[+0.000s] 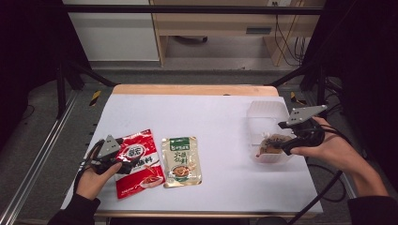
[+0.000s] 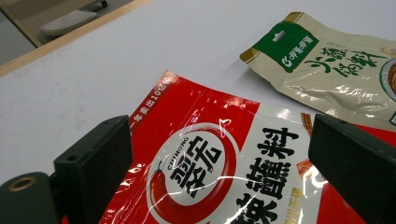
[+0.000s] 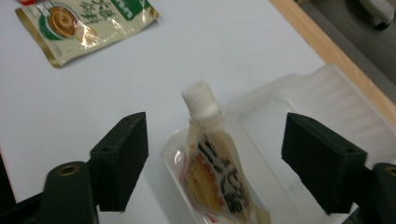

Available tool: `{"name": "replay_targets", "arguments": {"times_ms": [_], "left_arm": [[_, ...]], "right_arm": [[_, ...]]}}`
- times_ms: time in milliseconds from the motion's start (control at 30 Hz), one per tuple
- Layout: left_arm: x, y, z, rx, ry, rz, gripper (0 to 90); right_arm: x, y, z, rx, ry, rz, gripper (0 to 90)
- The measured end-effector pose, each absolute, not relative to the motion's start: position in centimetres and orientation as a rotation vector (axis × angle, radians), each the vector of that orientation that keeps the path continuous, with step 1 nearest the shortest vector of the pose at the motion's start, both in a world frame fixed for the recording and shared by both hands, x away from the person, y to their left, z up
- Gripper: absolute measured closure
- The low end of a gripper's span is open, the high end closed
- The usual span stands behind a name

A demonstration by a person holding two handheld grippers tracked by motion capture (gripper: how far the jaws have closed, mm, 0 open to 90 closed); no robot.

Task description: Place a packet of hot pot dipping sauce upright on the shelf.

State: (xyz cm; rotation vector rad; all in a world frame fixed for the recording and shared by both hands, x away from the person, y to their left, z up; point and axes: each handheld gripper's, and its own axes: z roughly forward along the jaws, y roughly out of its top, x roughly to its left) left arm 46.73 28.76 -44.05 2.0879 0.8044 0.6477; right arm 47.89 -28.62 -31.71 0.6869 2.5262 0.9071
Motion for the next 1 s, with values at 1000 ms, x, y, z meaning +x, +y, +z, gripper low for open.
{"name": "replay_targets", "arguments": {"times_ms": [1000], "left_arm": [[49.7,23.7,-42.9,2.183,0.701,0.483,6.1]], "right_arm": [[43.3,-11.1,-37.8,0.685,2.336,1.071,27.1]]}}
